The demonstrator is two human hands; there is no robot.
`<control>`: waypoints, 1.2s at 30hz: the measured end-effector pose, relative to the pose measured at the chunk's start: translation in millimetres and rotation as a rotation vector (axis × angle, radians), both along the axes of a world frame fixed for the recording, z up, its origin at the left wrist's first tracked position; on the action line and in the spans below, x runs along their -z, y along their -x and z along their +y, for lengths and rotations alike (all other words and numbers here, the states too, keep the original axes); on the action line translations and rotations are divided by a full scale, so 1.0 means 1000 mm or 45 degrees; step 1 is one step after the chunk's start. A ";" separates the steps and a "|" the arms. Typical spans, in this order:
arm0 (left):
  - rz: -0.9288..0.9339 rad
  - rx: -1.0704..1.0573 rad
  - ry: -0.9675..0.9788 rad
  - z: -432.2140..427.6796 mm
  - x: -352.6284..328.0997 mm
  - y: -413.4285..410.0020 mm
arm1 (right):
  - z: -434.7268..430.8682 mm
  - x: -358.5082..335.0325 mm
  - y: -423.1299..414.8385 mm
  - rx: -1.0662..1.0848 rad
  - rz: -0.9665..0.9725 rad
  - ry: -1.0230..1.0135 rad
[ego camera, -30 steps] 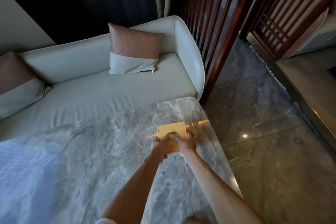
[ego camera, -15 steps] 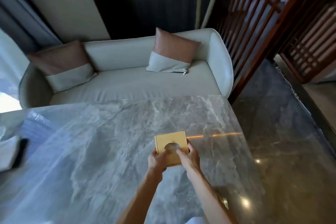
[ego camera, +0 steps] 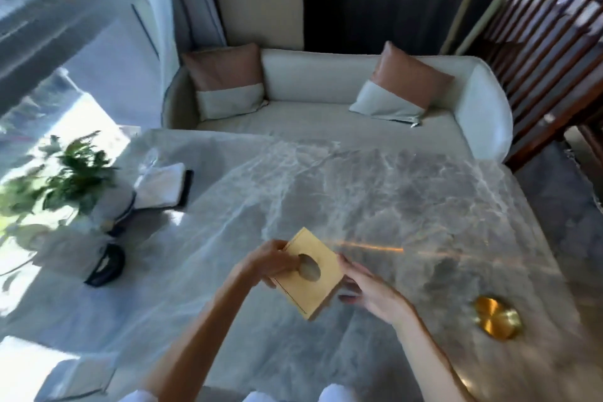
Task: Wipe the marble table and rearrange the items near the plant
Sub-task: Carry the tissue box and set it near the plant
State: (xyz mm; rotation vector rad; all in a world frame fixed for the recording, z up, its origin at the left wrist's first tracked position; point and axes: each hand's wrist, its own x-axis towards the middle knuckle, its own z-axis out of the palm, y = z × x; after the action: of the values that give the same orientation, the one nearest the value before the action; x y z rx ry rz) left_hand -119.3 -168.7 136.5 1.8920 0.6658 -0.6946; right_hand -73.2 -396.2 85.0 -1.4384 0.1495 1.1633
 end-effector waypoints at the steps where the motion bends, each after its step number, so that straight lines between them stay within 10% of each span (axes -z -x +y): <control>1: 0.030 0.041 -0.035 0.014 -0.005 0.011 | 0.017 -0.002 0.012 -0.042 0.044 -0.049; 17: -0.271 -0.994 0.465 0.148 0.044 0.202 | 0.220 0.027 0.139 0.084 0.348 -0.179; 36: -0.095 -0.596 0.599 0.369 0.118 0.207 | 0.423 0.091 0.184 0.280 0.334 0.192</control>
State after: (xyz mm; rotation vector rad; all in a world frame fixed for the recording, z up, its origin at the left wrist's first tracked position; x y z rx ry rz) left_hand -326.1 200.7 18.0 1.2621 0.7830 -0.4267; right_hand -257.6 26.5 -6.4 -1.3553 0.5748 1.1728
